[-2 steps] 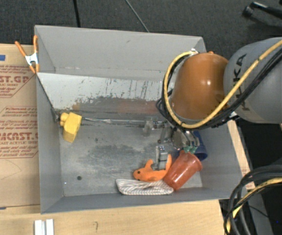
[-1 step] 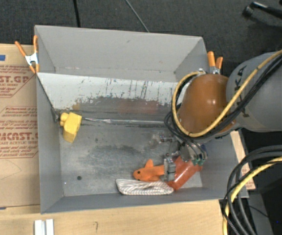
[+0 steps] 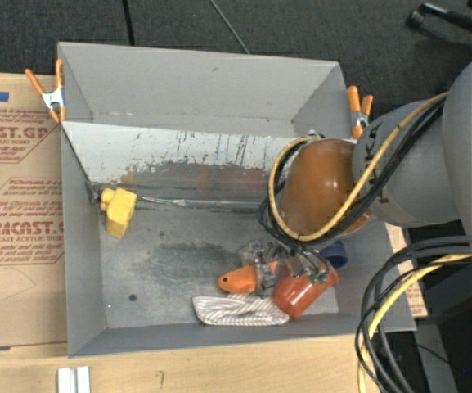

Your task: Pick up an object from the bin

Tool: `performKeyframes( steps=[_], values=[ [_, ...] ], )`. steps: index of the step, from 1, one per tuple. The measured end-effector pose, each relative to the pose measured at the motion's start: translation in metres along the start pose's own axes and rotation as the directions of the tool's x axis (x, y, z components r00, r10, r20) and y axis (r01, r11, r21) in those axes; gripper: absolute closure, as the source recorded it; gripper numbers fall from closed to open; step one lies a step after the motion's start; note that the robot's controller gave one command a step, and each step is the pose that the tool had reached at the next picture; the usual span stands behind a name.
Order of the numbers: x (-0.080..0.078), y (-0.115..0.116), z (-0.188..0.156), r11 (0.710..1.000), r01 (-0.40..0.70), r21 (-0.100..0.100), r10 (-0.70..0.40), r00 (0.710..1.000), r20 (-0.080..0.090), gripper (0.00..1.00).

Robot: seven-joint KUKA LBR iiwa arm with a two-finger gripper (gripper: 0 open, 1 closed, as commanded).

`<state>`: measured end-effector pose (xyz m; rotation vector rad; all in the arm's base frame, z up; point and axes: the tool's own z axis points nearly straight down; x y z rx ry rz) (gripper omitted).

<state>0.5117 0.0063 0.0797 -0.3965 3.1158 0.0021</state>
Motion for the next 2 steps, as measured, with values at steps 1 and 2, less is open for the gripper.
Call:
performKeyframes(
  steps=[1,2],
  values=[
    [0.000,0.000,0.000,1.000,0.000,0.000,0.000,1.000,0.000,1.00],
    [0.027,-0.005,-0.150,1.000,0.008,0.002,-0.008,1.000,0.003,1.00]
  ],
)
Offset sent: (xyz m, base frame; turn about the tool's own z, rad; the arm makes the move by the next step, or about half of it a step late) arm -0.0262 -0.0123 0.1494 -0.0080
